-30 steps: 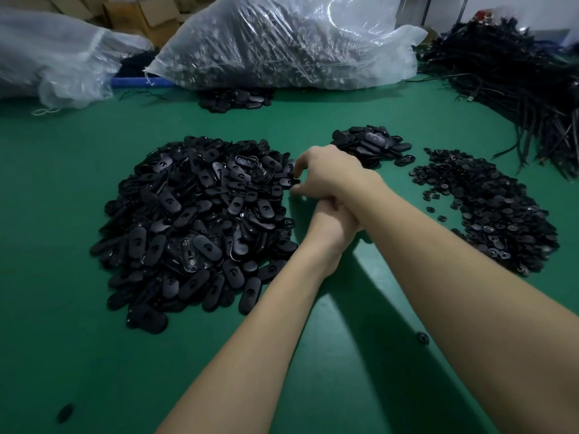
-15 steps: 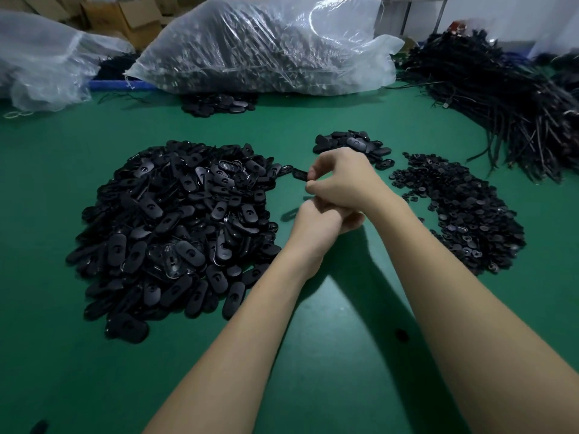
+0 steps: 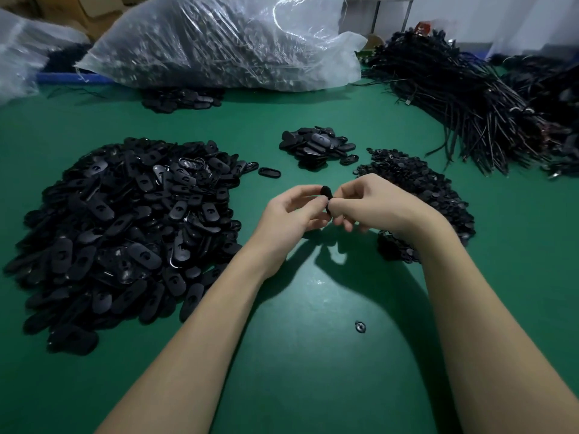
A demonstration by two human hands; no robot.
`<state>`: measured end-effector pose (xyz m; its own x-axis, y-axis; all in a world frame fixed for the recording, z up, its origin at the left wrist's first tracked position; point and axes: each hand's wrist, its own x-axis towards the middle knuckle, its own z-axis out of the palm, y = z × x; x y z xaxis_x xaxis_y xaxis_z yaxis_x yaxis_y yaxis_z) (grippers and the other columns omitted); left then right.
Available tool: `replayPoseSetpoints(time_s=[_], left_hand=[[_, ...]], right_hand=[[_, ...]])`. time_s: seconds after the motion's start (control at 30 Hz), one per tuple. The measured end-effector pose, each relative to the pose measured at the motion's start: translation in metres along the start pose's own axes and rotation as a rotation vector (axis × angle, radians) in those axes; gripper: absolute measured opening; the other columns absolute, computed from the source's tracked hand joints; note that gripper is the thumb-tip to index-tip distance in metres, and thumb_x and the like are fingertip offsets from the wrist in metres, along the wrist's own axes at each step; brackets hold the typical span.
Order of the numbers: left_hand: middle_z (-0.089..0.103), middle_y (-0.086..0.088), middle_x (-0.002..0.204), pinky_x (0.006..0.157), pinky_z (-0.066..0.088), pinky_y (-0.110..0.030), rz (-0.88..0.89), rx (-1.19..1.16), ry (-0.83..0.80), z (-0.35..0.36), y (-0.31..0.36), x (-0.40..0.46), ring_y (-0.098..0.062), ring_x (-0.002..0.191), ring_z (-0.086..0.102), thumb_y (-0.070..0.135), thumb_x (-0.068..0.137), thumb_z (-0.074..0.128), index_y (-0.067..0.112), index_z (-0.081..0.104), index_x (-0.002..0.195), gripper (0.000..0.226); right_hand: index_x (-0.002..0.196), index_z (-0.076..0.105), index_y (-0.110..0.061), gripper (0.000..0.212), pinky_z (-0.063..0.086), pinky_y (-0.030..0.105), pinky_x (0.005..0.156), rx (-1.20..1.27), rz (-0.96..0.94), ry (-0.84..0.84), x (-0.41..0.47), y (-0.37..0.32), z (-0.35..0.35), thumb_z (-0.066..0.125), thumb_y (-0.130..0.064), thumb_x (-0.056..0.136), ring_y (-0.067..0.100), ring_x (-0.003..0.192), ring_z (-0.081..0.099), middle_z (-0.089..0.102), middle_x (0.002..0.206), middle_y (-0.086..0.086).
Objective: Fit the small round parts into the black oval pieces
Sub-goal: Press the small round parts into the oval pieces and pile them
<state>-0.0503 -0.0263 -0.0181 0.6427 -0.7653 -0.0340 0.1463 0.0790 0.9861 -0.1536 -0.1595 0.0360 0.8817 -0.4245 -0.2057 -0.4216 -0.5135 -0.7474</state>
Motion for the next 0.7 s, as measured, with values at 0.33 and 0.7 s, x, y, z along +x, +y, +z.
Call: replayPoseSetpoints(time_s=[0.33,0.7], left_hand=[[0.077,-0.011,0.087,0.077,0.058,-0.022,0.004,-0.079,0.016,-0.002,0.001,-0.003,-0.02,0.081,0.074,0.002,0.091,0.07,0.012,0.069,0.11,0.021],[0.077,-0.016,0.095,0.076,0.06,-0.024,-0.02,-0.126,0.037,0.001,0.005,-0.005,-0.029,0.091,0.076,0.003,0.097,0.063,0.007,0.069,0.111,0.016]], right_hand=[[0.085,0.077,-0.035,0.007,0.046,0.023,0.066,-0.318,0.125,0.125,-0.017,0.018,-0.049,0.072,-0.035,0.09,-0.001,0.072,0.062,0.075,0.078,-0.016],[0.075,0.083,-0.026,0.027,0.055,0.032,0.081,-0.415,0.404,0.091,-0.02,0.019,-0.042,0.09,-0.051,0.065,0.009,0.085,0.068,0.077,0.076,-0.012]])
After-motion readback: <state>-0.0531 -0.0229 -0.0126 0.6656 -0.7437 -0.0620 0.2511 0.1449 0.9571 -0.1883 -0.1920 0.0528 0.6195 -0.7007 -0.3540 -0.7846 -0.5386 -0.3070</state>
